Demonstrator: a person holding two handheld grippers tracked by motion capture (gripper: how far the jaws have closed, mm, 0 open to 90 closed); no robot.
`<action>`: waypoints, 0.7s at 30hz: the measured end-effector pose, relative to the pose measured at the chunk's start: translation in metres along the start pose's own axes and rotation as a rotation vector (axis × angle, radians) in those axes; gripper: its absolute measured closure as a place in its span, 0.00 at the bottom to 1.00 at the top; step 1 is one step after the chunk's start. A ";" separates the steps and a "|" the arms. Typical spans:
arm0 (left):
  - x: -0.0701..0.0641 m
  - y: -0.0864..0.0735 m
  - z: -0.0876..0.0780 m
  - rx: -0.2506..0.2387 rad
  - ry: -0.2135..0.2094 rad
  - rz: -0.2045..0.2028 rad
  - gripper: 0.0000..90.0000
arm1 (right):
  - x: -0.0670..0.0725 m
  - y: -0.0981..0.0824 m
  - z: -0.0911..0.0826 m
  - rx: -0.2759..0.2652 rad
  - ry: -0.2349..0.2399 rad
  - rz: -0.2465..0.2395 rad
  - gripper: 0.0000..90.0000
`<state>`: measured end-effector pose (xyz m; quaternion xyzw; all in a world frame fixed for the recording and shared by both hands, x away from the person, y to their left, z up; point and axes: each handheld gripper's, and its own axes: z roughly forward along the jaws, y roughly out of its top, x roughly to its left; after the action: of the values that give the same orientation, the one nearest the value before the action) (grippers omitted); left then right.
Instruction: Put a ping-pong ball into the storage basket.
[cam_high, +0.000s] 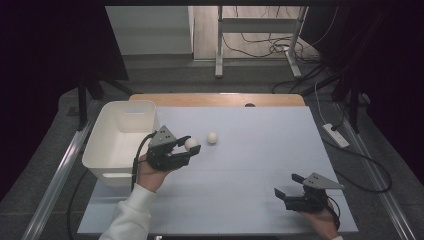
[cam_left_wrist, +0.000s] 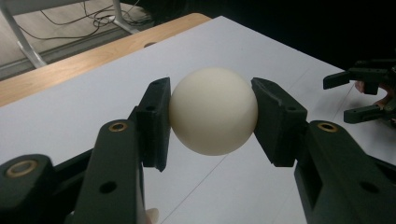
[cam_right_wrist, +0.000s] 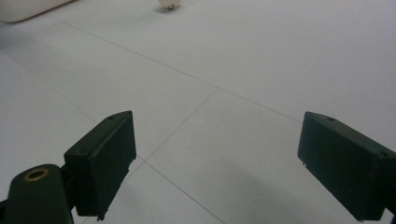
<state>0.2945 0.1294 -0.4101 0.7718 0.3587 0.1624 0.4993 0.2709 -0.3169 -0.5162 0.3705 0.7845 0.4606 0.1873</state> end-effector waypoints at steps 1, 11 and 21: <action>0.000 0.000 0.000 -0.001 0.001 0.000 0.56 | 0.000 0.000 0.000 0.000 0.000 0.001 0.13; 0.005 0.005 -0.004 -0.019 0.009 -0.006 0.56 | -0.001 0.000 0.000 -0.003 -0.003 0.002 0.13; 0.009 0.009 -0.008 -0.031 0.018 -0.012 0.56 | -0.001 0.000 -0.001 -0.005 -0.002 0.004 0.13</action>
<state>0.2989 0.1389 -0.3995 0.7603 0.3654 0.1718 0.5088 0.2710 -0.3176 -0.5159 0.3720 0.7824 0.4628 0.1880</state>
